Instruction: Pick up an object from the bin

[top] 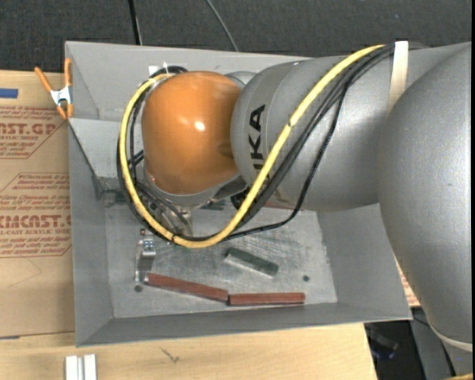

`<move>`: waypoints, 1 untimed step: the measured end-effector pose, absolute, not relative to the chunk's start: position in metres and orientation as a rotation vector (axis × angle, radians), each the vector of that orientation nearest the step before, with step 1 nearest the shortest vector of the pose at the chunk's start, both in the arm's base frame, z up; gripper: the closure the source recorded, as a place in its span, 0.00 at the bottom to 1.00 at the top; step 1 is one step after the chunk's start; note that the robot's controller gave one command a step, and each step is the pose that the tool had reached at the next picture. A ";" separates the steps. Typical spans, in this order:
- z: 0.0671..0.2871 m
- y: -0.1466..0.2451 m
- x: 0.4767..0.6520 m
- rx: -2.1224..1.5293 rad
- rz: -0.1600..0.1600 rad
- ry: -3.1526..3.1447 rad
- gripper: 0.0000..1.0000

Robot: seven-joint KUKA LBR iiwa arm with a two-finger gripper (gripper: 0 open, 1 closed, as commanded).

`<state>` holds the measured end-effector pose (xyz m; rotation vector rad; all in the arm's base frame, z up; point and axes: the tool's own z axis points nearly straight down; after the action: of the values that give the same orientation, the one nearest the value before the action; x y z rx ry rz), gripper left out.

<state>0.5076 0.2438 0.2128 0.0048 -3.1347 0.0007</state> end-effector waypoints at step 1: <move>0.217 0.242 0.510 0.001 -0.002 -3.142 0.00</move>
Offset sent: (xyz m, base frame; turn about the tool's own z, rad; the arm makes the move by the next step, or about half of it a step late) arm -0.0251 -0.0722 -0.1428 0.1870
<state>0.5099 0.2424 0.2169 0.0005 -3.1420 -0.0020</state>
